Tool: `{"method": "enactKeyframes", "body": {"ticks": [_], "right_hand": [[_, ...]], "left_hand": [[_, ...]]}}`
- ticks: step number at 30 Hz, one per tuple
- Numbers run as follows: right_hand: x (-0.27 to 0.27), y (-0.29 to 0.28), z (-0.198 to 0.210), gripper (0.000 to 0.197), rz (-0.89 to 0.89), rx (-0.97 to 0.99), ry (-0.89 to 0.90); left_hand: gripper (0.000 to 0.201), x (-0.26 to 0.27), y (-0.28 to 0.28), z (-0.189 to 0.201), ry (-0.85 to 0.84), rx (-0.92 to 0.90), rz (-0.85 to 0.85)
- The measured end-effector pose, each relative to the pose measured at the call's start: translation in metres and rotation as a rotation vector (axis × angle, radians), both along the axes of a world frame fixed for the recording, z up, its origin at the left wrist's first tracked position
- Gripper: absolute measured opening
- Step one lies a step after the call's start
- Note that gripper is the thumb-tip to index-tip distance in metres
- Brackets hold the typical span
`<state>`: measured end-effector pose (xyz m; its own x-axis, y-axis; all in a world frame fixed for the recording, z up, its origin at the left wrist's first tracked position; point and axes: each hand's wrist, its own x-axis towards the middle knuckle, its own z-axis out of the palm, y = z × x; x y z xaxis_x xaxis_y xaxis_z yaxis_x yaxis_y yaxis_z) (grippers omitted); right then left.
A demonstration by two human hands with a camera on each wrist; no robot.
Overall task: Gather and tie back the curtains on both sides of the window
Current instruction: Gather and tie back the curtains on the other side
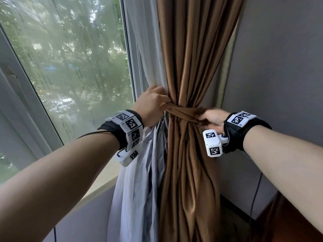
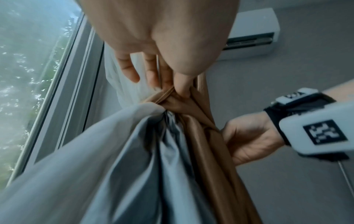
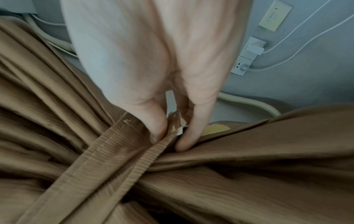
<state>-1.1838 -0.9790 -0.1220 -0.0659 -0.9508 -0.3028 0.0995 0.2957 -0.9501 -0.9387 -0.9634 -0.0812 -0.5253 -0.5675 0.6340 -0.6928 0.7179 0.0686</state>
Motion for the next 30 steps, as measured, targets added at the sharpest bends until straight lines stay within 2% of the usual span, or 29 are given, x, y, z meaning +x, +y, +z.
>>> {"method": "enactKeyframes", "body": {"ticks": [7, 12, 14, 16, 17, 19, 22, 23, 26, 28, 30], "right_hand": [[0.005, 0.001, -0.003, 0.029, -0.125, -0.074, 0.112], [0.004, -0.006, -0.007, 0.021, -0.143, -0.102, 0.263], [0.000, -0.004, -0.007, 0.017, -0.044, -0.115, 0.348], [-0.005, 0.002, -0.006, 0.033, -0.029, -0.147, 0.394], [-0.005, 0.004, -0.006, 0.032, -0.051, -0.158, 0.394], [0.000, 0.011, -0.004, 0.017, -0.138, -0.177, 0.401], [0.010, 0.022, -0.004, 0.017, -0.328, -0.188, 0.365], [0.015, 0.029, 0.000, 0.011, -0.349, -0.186, 0.401], [0.028, 0.051, 0.015, 0.016, -0.395, -0.216, 0.522], [0.040, 0.061, 0.029, 0.017, -0.413, -0.303, 0.561], [0.052, 0.071, 0.042, 0.016, -0.359, -0.423, 0.650]], "left_hand": [[0.023, -0.004, 0.009, 0.022, -0.198, 0.253, 0.180], [0.022, -0.010, 0.014, 0.038, -0.233, 0.399, 0.168], [0.020, -0.012, 0.020, 0.036, -0.247, 0.389, 0.156], [0.018, -0.014, 0.028, 0.029, -0.264, 0.326, 0.137], [0.017, -0.014, 0.031, 0.026, -0.263, 0.295, 0.127], [0.019, -0.013, 0.036, 0.020, -0.230, 0.230, 0.088], [0.021, -0.012, 0.040, 0.011, -0.112, 0.169, 0.022], [0.020, -0.011, 0.042, 0.008, -0.072, 0.171, 0.032], [0.017, -0.009, 0.045, 0.001, 0.003, 0.204, 0.088], [0.015, -0.010, 0.044, 0.002, 0.037, 0.250, 0.096], [0.015, -0.013, 0.042, 0.008, 0.049, 0.283, 0.093]]}}
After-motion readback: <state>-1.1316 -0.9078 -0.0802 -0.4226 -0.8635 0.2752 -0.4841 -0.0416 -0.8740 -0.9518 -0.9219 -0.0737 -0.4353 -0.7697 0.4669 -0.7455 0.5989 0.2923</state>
